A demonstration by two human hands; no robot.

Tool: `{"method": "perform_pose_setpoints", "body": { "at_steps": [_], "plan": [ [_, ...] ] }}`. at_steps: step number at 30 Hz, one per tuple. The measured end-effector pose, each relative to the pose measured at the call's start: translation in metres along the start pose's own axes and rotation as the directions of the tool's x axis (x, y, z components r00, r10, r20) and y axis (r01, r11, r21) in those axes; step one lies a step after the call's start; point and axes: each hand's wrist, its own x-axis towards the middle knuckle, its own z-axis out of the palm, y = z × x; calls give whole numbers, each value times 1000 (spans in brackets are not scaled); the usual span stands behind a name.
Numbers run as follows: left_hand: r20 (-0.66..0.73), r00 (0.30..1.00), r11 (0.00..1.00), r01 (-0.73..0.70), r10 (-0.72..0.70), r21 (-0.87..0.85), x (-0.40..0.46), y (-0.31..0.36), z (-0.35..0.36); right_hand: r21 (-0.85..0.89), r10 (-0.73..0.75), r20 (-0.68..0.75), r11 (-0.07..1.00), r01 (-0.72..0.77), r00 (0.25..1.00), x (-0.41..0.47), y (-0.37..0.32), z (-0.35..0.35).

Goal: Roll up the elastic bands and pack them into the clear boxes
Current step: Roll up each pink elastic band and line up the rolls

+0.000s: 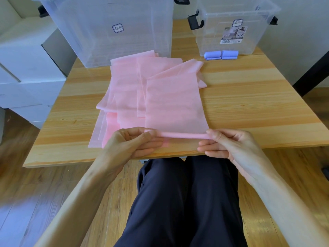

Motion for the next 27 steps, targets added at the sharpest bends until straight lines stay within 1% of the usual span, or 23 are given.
{"method": "perform_pose_setpoints", "body": {
  "at_steps": [4,10,18,23,27],
  "plan": [
    [-28,1000,999,8,-7,37,1,0,1,32,-31,36,999,30,999,-2,-2,0],
    [58,998,999,7,-9,41,0,-1,1,-15,-5,8,1000,5,1000,-1,-2,1],
    [20,1000,1000,-20,20,3,1,-2,6,-41,2,-3,999,-2,1000,-2,-5,1],
    [-21,1000,1000,-17,18,6,2,-3,5,-10,-14,45,1000,15,999,-2,-6,0],
    [20,999,999,-26,25,20,3,-4,3,-44,-15,17,999,16,1000,-1,-5,1]
  ]
}}
